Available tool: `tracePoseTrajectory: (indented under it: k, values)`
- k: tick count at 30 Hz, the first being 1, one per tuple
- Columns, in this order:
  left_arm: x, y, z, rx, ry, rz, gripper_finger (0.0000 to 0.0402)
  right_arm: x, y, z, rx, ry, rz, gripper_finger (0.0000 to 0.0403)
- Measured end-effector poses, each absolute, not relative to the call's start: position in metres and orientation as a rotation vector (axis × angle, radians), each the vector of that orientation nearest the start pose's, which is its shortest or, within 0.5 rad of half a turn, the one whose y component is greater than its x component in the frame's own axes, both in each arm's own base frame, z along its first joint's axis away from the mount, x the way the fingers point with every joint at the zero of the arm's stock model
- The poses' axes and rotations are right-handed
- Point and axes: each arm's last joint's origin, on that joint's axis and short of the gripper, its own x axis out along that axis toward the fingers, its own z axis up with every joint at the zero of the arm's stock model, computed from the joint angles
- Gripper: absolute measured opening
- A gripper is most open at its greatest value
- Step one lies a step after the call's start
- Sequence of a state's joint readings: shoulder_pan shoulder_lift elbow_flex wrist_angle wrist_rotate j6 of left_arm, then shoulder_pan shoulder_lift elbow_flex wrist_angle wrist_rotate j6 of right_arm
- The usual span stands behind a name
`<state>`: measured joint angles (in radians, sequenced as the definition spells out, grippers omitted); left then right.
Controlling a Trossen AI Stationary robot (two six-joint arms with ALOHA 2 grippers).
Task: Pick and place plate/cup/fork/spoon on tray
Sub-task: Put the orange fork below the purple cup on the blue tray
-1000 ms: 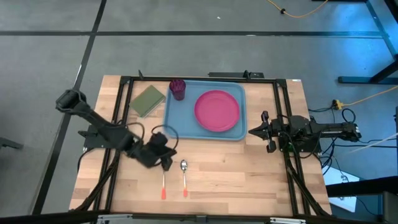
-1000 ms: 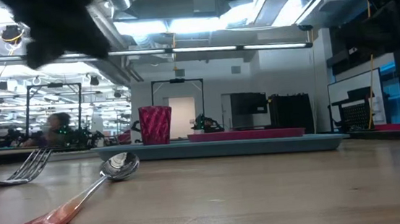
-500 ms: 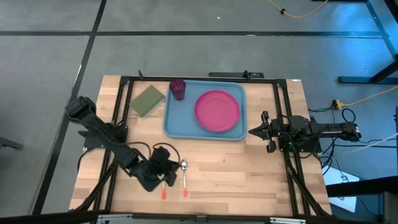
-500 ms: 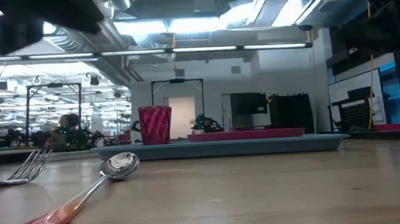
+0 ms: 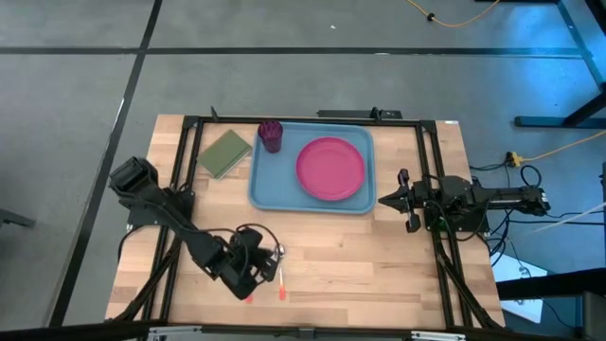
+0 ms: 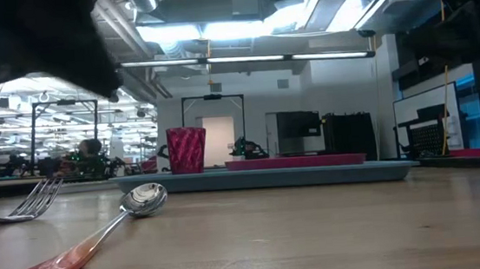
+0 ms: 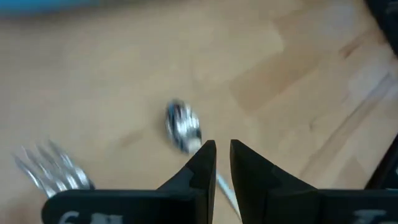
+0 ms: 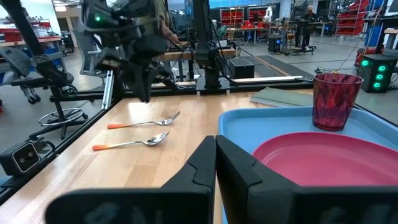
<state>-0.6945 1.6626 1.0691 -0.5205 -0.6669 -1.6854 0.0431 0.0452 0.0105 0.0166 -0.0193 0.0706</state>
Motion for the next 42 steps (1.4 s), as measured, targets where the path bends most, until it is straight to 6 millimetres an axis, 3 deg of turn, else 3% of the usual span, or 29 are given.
tracePoseTrajectory:
  k: [5,13,19,26,42]
  values:
    - [0.256,-0.211,0.184,-1.006,0.649,0.673,0.0041,0.1,0.005,0.165,0.07,0.02,0.062,0.0017]
    - [0.259,-0.231,0.205,-1.023,0.702,0.868,0.0043,0.1,0.005,0.165,0.07,0.02,0.062,0.0017]
    - [0.264,-0.242,0.186,-1.077,0.821,1.01,0.0092,0.1,0.005,0.165,0.07,0.02,0.062,0.0017]
    - [0.261,-0.23,0.18,-1.037,0.9,1.158,0.0145,0.1,0.005,0.165,0.071,0.02,0.062,0.0017]
    - [0.272,-0.215,0.166,-1.037,0.987,1.134,0.0133,0.1,0.005,0.165,0.07,0.02,0.062,0.0016]
